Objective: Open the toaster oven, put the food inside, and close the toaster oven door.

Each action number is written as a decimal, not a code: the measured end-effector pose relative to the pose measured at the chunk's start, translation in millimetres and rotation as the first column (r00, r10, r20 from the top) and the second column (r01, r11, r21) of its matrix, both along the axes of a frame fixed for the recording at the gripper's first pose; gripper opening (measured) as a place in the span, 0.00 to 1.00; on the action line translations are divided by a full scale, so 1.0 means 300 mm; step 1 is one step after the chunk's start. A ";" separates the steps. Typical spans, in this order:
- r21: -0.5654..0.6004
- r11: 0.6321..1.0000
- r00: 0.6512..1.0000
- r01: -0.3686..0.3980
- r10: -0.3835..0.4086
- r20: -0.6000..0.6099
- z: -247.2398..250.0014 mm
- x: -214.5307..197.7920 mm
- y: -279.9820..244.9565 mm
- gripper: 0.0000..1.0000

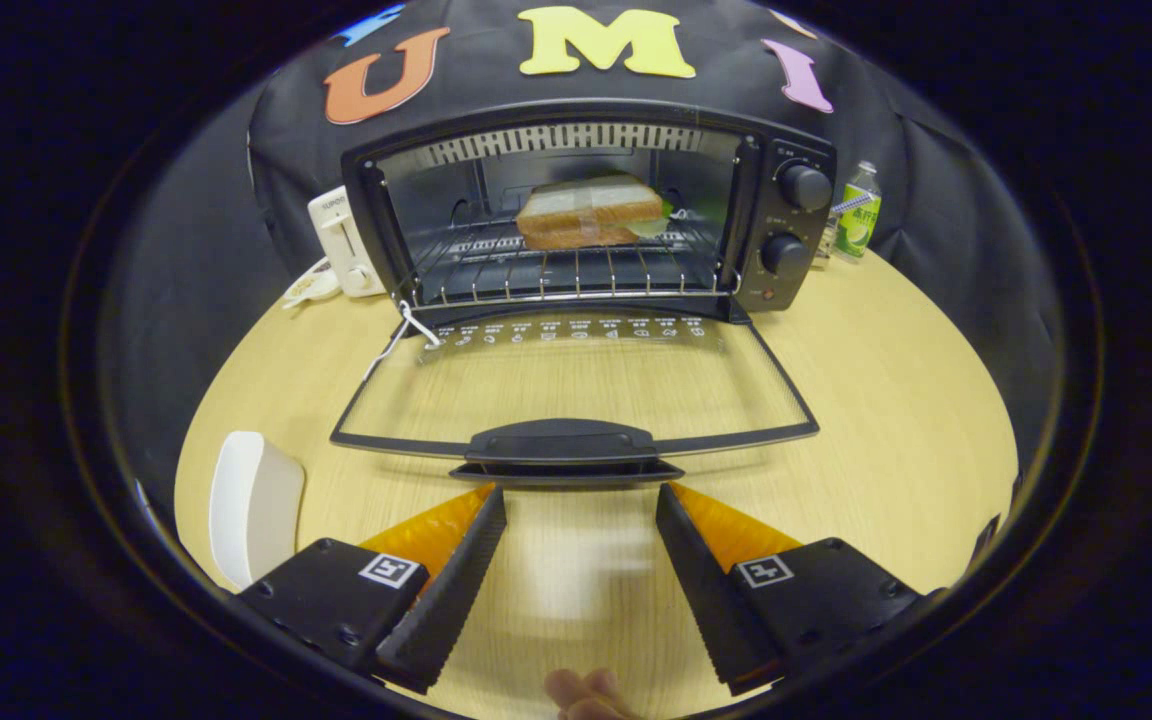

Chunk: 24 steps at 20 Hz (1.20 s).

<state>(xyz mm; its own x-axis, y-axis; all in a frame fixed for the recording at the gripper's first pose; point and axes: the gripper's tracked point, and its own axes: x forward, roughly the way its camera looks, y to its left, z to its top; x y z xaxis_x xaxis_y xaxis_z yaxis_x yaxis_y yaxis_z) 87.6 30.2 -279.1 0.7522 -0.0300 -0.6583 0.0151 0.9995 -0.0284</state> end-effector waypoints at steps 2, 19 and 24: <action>-0.006 1.000 1.000 0.006 -0.006 0.018 0.013 0.001 -0.001 0.99; -0.055 0.998 0.925 0.008 0.014 0.379 0.283 0.049 0.017 0.99; -0.049 0.999 0.873 0.001 0.023 0.487 0.349 0.071 0.026 0.99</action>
<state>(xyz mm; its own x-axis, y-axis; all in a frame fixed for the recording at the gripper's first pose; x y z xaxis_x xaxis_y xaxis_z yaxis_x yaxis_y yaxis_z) 108.8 38.1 -174.5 0.9776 -0.0417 -0.2063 0.0284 0.9974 -0.0666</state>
